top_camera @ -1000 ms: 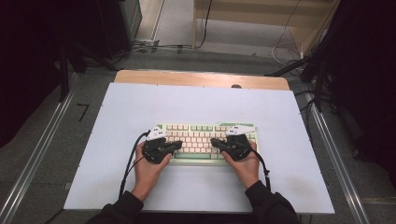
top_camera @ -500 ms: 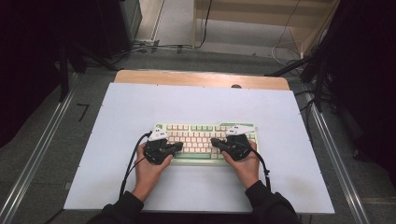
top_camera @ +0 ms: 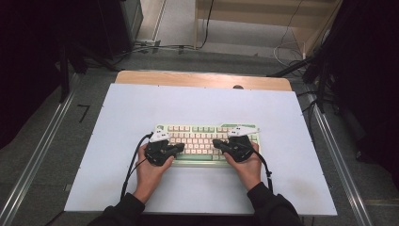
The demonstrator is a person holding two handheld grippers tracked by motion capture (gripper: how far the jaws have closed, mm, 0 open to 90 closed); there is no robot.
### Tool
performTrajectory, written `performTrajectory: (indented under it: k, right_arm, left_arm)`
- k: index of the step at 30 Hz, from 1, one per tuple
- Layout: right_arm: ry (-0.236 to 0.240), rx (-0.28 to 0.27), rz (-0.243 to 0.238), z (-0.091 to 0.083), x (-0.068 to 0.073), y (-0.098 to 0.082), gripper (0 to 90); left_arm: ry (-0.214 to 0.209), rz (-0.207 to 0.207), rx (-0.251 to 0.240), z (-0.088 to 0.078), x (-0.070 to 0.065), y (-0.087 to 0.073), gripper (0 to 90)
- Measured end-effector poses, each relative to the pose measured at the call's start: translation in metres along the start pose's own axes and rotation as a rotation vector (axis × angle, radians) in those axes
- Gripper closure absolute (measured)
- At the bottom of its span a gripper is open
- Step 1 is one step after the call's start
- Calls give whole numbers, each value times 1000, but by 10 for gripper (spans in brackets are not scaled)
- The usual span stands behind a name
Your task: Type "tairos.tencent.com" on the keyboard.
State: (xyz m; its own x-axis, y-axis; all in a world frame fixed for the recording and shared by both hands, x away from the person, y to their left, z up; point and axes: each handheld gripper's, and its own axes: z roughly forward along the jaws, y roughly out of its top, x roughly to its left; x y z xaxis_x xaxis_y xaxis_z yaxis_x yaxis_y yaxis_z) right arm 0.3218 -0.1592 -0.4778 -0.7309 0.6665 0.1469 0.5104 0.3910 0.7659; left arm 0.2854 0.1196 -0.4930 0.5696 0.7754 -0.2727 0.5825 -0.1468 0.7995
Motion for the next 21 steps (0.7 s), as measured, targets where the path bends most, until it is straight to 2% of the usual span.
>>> performTrajectory:
  k: [4, 21]
  right_arm:
    - [0, 0, 2, 1, 0, 0, 876]
    - [-9, 1, 2, 10, -2, 4, 876]
  left_arm:
    - [0, -17, -32, -4, 3, 2, 900]
    - [26, -20, -54, -6, 7, 2, 900]
